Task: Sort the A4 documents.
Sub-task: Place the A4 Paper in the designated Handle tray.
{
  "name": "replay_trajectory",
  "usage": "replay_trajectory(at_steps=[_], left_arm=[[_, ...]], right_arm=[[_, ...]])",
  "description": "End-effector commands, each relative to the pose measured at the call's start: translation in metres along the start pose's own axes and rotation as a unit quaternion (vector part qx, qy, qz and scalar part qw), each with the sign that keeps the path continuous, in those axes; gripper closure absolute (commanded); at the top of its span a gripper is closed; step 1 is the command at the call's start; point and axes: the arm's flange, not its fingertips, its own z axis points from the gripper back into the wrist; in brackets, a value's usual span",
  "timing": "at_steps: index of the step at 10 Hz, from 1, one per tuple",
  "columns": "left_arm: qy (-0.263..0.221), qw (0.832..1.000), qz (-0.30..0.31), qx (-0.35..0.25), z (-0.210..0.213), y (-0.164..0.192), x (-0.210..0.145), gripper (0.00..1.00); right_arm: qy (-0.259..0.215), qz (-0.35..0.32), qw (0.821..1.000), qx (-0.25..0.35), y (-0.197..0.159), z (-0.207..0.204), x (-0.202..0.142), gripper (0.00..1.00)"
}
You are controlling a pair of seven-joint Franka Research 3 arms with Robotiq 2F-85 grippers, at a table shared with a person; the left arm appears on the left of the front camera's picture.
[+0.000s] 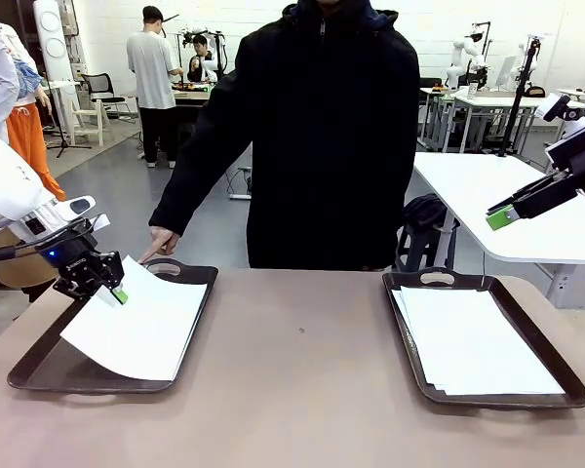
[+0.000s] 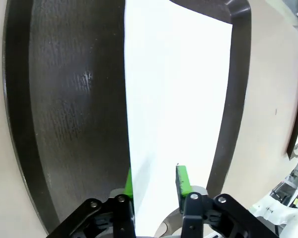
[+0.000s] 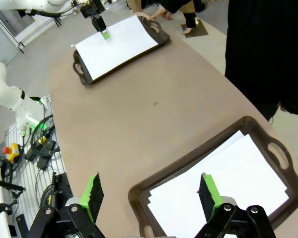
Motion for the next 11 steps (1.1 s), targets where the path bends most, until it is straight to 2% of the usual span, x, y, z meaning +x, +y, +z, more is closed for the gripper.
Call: replay_trajectory(at_steps=[1, 2, 3, 4, 5, 6, 9, 10, 11], left_arm=[[-0.001, 0.999, 0.014, 0.038, 0.006, -0.003, -0.002, 0.42], [-0.004, 0.999, 0.016, 0.051, 0.009, -0.002, -0.003, 0.29], [-0.008, 0.999, 0.016, 0.049, 0.014, -0.003, -0.004, 0.23], [-0.017, 0.999, 0.015, 0.045, 0.017, -0.003, -0.005, 0.10], [-0.018, 0.998, 0.016, 0.056, 0.019, -0.005, -0.006, 0.21], [-0.016, 0.998, 0.012, 0.057, 0.019, -0.007, -0.005, 0.00], [-0.028, 0.998, 0.037, 0.043, 0.020, -0.012, -0.005, 0.00], [-0.016, 0.999, 0.003, 0.040, 0.021, -0.005, -0.001, 0.00], [-0.016, 0.999, 0.003, 0.040, 0.021, -0.005, -0.001, 0.00]], right_arm=[[-0.004, 0.000, 1.000, 0.003, 0.001, -0.001, 0.001, 0.00], [-0.004, 0.000, 1.000, 0.003, 0.001, -0.001, 0.001, 0.00], [-0.004, 0.000, 1.000, 0.003, 0.001, -0.001, 0.001, 0.00], [-0.004, 0.000, 1.000, 0.003, 0.001, -0.001, 0.001, 0.00], [-0.004, 0.000, 1.000, 0.003, 0.001, -0.001, 0.001, 0.00], [-0.004, 0.000, 1.000, 0.003, 0.001, -0.001, 0.001, 0.00], [-0.004, 0.000, 1.000, 0.003, 0.001, -0.001, 0.001, 0.00], [-0.004, 0.000, 1.000, 0.003, 0.001, -0.001, 0.001, 0.00], [-0.004, 0.000, 1.000, 0.003, 0.001, -0.001, 0.001, 0.00]])
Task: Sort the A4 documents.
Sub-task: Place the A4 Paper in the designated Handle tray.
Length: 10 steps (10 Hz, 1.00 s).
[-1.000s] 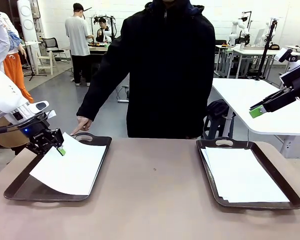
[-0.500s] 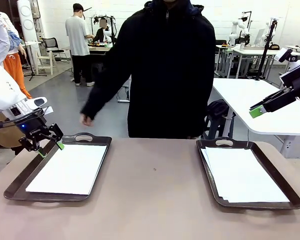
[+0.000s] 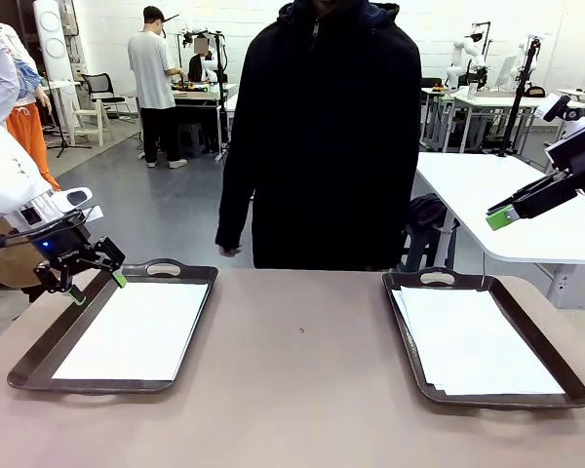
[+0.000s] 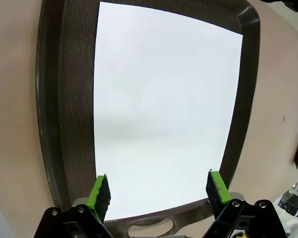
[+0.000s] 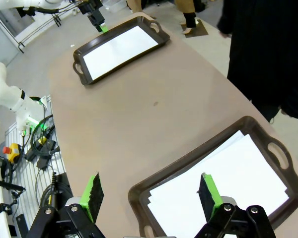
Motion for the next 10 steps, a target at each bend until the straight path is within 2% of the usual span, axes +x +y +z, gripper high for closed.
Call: replay_trajectory(at_steps=[1, 10], left_arm=[[0.001, 1.000, -0.008, 0.000, 0.0004, 0.0004, -0.0001, 0.00], [0.001, 1.000, -0.008, 0.000, 0.0004, 0.0004, -0.0001, 0.00]], right_arm=[[-0.004, 0.000, 1.000, 0.003, 0.0006, -0.0006, 0.0010, 0.00], [-0.004, 0.000, 1.000, 0.003, 0.0006, -0.0006, 0.0010, 0.00]])
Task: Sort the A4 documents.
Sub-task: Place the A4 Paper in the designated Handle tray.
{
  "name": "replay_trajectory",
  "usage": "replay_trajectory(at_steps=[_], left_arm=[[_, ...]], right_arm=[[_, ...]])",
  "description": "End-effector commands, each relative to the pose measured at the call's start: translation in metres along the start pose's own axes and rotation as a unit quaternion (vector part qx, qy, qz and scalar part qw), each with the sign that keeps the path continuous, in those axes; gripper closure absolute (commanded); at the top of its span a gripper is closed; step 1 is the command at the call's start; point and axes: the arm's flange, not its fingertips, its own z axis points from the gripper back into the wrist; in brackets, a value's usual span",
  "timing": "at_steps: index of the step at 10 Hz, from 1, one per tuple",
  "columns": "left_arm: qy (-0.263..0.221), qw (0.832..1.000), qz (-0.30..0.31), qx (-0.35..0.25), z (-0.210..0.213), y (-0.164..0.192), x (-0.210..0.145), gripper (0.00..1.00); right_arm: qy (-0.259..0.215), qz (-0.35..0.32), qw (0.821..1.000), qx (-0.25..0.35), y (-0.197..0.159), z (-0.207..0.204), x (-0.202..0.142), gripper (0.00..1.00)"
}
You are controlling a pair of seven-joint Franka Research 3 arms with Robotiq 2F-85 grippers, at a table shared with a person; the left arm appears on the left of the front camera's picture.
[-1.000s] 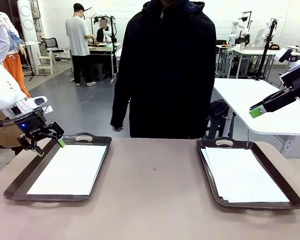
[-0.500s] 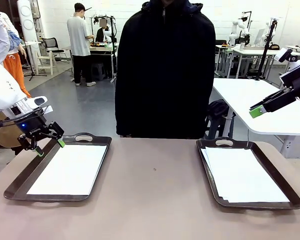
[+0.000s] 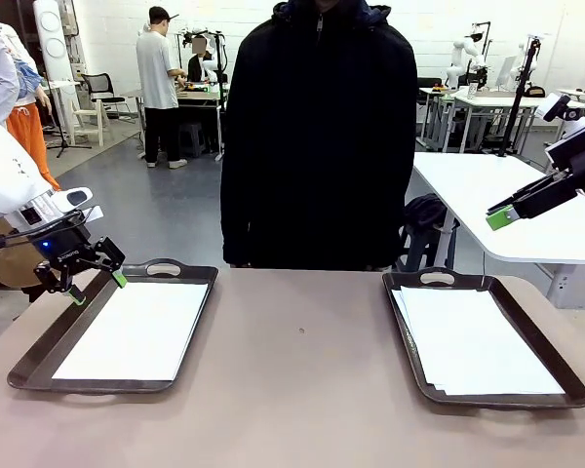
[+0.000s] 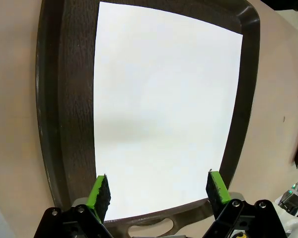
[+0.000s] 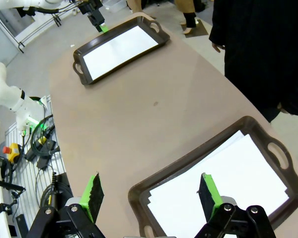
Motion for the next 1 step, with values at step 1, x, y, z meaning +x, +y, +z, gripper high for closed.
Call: replay_trajectory(at_steps=[1], left_arm=[[0.001, 1.000, -0.008, 0.000, 0.0004, 0.0004, -0.0001, 0.00]], right_arm=[[-0.004, 0.000, 1.000, 0.003, 0.0006, -0.0006, 0.0010, 0.00]])
